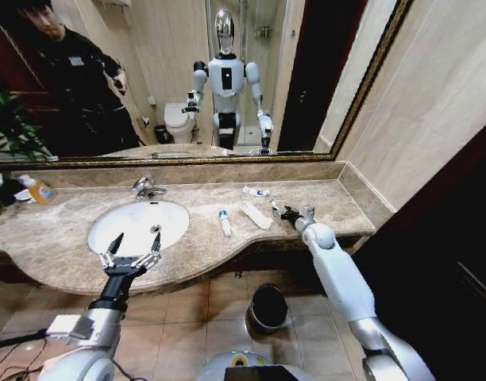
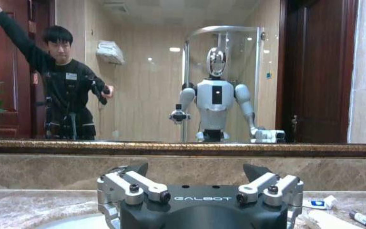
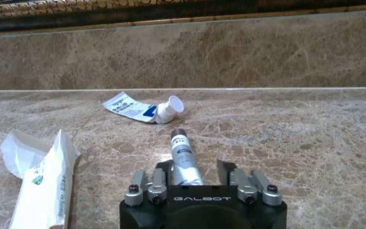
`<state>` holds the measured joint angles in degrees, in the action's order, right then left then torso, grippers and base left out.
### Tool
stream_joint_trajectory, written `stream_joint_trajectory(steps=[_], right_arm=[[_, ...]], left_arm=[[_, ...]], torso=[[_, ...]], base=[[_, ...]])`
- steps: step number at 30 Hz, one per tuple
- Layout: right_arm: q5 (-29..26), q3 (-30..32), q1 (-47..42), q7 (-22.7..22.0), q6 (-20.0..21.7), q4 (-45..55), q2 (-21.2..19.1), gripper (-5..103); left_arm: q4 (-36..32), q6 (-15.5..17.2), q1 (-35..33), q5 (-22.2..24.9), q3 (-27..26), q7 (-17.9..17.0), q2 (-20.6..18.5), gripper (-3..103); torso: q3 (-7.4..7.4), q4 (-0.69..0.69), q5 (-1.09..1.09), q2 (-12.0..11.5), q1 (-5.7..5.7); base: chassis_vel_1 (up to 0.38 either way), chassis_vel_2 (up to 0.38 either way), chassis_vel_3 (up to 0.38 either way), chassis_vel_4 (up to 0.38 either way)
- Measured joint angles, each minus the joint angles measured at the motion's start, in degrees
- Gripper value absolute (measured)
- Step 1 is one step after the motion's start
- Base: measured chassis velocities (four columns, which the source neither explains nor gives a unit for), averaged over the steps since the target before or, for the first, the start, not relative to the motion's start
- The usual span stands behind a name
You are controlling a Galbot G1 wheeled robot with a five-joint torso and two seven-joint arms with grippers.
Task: Pick up the trash from the sink and place it in the trash bin.
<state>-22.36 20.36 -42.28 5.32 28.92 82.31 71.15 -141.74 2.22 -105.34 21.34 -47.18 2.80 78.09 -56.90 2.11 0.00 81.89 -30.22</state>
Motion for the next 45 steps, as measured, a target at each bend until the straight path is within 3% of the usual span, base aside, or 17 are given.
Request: stream_joint_trajectory(steps=[4,5,9,11,16,22,26,28,33,39,41,44,45], right_arm=[[0.0,-0.2,-0.2,-0.1,0.0,0.0,0.2,41],[0.0,-0.2,-0.2,-0.1,0.1,0.1,0.4,30],[0.0,-0.3,-0.3,-0.5,0.1,0.5,0.6,15],[0.0,-0.3,-0.4,-0.6,0.1,0.7,0.6,15],[-1.6,-0.6,-2.1,-2.0,0.2,5.0,-1.1,3],[-4.9,-0.5,-5.2,-3.7,0.1,11.9,-4.8,2],[-9.3,1.0,-9.5,-5.5,0.6,19.2,-9.6,2],[-12.3,3.1,-13.6,-6.4,1.1,25.0,-13.2,2],[-14.8,7.1,-21.3,-8.4,1.5,33.6,-15.7,2],[-15.4,10.0,-31.2,-10.3,1.6,40.7,-15.7,2],[-14.2,10.7,-38.6,-11.1,0.2,45.2,-13.6,2],[-12.2,10.7,-42.4,-11.2,-1.2,46.8,-12.0,2],[-9.2,10.5,-46.5,-11.0,-2.9,47.7,-10.1,2]], left_arm=[[0.0,0.0,0.0,0.0,0.0,0.0,0.0,100],[0.0,0.0,0.0,0.0,0.0,0.0,0.0,100],[0.0,0.0,0.0,0.0,0.0,0.0,0.0,100],[0.0,0.0,0.0,0.0,0.0,0.0,0.0,100],[0.0,0.0,0.0,0.0,0.0,0.0,0.0,100],[0.0,0.0,0.0,0.0,0.0,0.0,0.0,100],[0.0,0.0,0.0,0.0,0.0,0.0,0.0,100],[0.0,0.0,0.0,0.0,0.0,0.0,0.0,100],[0.0,0.0,0.0,0.0,0.0,0.0,0.0,100],[0.0,0.0,0.0,0.0,0.0,0.0,0.0,100],[0.0,0.0,0.0,0.0,0.0,0.0,0.0,100],[0.0,0.0,0.0,0.0,0.0,0.0,0.0,100],[0.0,0.0,0.0,0.0,0.0,0.0,0.0,100]], torso=[[0.0,0.0,0.0,0.0,0.0],[0.0,0.0,-0.01,0.0,0.0],[0.0,0.0,0.0,0.0,0.0],[0.0,0.0,0.0,0.0,0.0],[-0.01,0.01,0.0,0.0,0.0],[-0.01,0.0,0.01,0.0,0.0],[0.0,0.01,0.01,0.0,0.0],[0.0,-0.01,0.01,0.0,0.0],[0.0,0.02,0.0,0.0,0.0],[0.0,0.0,0.02,0.0,0.0],[0.01,0.0,0.02,0.0,0.0],[0.01,0.0,0.0,0.0,0.01],[0.01,0.0,-0.02,0.0,0.0]], base=[[0.0,0.0,0.0,0.0],[0.0,0.0,0.0,0.0],[0.0,0.0,0.0,0.0],[0.0,0.0,0.0,0.0],[0.0,0.0,0.0,0.0],[0.0,0.0,0.0,0.0],[0.0,0.0,0.0,0.0],[0.0,0.0,0.0,0.0],[0.0,0.0,0.0,0.0],[0.0,0.0,0.0,0.0],[0.0,0.0,0.0,0.0],[0.0,0.0,0.0,0.0],[0.0,0.0,0.0,0.0]])
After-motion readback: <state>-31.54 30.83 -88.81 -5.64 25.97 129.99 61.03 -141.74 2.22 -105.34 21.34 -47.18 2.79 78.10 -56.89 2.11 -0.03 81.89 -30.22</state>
